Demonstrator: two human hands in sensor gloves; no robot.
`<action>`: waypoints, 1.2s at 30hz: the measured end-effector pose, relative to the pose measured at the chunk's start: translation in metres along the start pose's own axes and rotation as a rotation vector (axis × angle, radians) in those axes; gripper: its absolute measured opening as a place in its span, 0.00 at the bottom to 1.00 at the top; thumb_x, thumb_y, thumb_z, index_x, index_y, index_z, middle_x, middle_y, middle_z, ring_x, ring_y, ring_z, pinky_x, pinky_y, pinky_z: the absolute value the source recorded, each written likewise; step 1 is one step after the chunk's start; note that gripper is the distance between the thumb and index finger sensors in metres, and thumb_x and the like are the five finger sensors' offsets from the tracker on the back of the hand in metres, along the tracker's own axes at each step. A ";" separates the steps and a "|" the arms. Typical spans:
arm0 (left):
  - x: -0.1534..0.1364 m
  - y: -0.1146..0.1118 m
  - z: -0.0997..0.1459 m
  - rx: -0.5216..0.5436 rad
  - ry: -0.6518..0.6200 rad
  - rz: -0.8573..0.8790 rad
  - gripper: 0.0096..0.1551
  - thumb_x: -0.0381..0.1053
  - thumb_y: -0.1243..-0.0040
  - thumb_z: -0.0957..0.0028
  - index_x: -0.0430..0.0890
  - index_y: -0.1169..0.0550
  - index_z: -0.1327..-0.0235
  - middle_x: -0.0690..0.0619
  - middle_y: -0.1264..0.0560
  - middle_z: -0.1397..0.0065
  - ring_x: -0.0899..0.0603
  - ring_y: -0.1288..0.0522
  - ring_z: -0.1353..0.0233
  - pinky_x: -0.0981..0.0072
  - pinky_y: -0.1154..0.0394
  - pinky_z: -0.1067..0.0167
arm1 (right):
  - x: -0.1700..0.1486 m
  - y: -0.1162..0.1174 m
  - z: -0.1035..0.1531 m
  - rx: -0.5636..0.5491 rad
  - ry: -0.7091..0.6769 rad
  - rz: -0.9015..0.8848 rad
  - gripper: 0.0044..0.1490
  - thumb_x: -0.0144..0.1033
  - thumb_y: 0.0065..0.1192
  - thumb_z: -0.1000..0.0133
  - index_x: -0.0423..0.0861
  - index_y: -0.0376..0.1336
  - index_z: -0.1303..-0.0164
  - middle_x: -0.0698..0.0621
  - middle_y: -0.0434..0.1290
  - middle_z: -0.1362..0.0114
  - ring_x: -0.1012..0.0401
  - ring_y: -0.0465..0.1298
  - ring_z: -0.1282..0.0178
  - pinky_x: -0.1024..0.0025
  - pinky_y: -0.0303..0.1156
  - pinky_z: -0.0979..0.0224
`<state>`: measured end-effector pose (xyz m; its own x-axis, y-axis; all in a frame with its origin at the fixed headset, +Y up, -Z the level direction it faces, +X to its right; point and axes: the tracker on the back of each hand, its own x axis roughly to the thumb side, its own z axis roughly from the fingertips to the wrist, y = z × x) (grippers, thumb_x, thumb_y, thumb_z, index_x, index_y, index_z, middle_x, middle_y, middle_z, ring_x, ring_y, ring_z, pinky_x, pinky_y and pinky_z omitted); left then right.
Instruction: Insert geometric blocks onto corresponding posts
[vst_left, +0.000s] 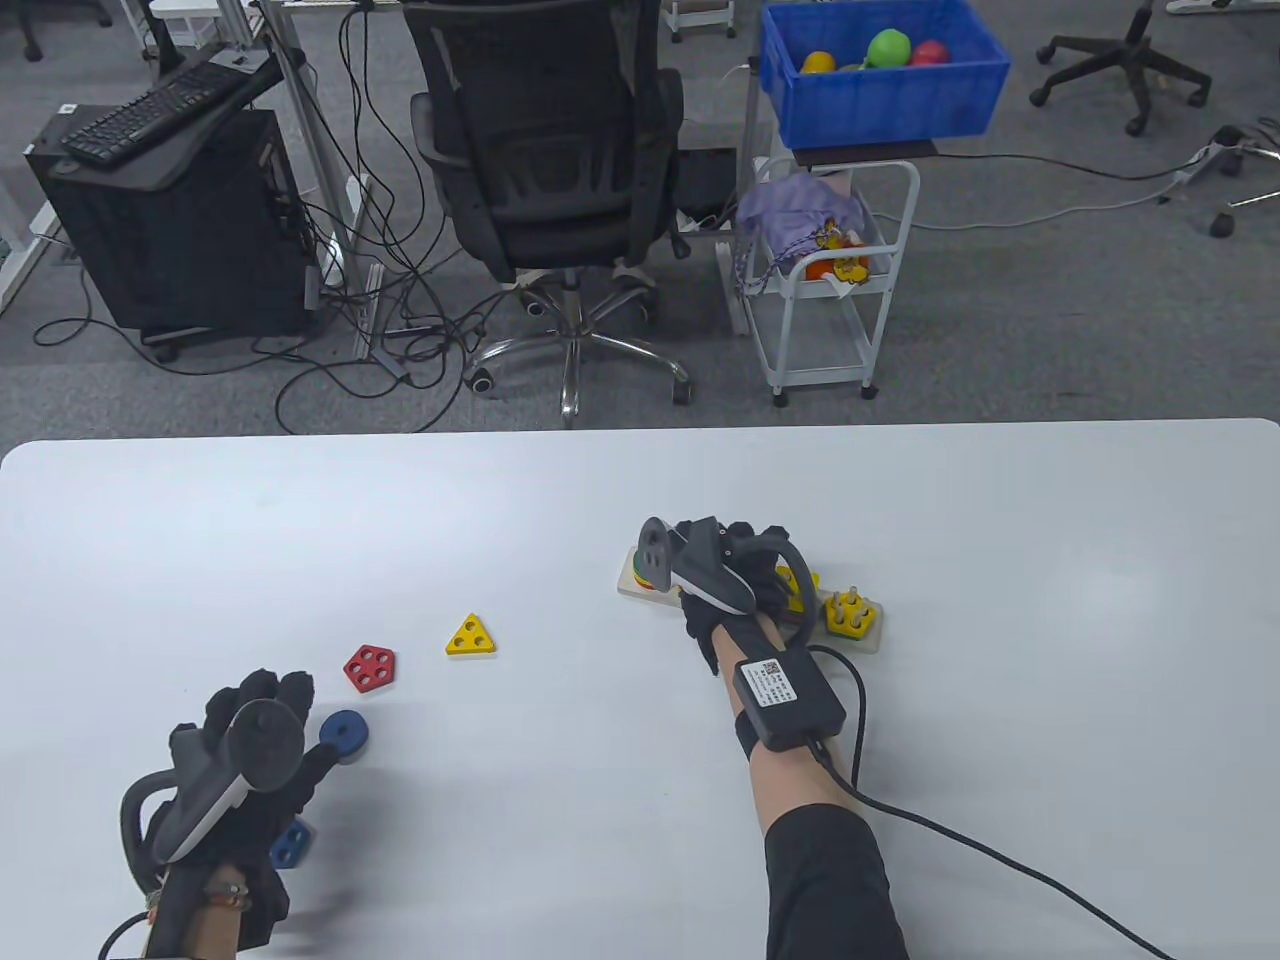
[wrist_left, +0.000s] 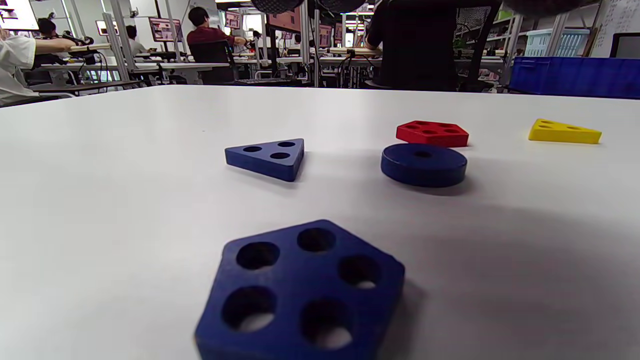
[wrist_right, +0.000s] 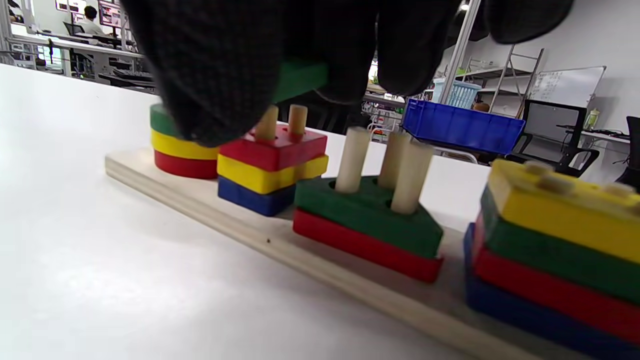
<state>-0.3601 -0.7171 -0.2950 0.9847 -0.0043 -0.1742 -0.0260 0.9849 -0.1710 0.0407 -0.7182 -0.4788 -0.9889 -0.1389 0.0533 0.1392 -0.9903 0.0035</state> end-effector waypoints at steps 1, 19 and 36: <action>0.000 0.000 0.000 -0.001 -0.005 0.001 0.45 0.70 0.49 0.50 0.64 0.48 0.19 0.55 0.52 0.09 0.39 0.50 0.09 0.32 0.53 0.19 | 0.000 0.001 -0.001 0.008 0.009 -0.004 0.46 0.44 0.76 0.57 0.54 0.58 0.29 0.49 0.69 0.25 0.45 0.69 0.24 0.31 0.61 0.27; 0.009 -0.004 0.001 -0.015 -0.047 -0.009 0.44 0.69 0.49 0.49 0.64 0.47 0.19 0.55 0.51 0.09 0.39 0.49 0.10 0.32 0.52 0.19 | -0.036 -0.014 0.055 -0.036 -0.123 -0.036 0.47 0.46 0.71 0.53 0.51 0.53 0.25 0.44 0.61 0.20 0.43 0.65 0.22 0.31 0.59 0.27; 0.040 -0.012 0.007 0.007 -0.144 -0.077 0.44 0.67 0.45 0.48 0.63 0.45 0.19 0.55 0.47 0.10 0.41 0.41 0.12 0.37 0.45 0.20 | -0.070 0.024 0.197 -0.034 -0.253 -0.131 0.45 0.50 0.68 0.51 0.49 0.55 0.25 0.42 0.64 0.21 0.42 0.69 0.25 0.31 0.63 0.30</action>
<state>-0.3195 -0.7276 -0.2930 0.9983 -0.0550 -0.0200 0.0508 0.9838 -0.1717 0.1236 -0.7298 -0.2855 -0.9534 -0.0072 0.3017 0.0054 -1.0000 -0.0069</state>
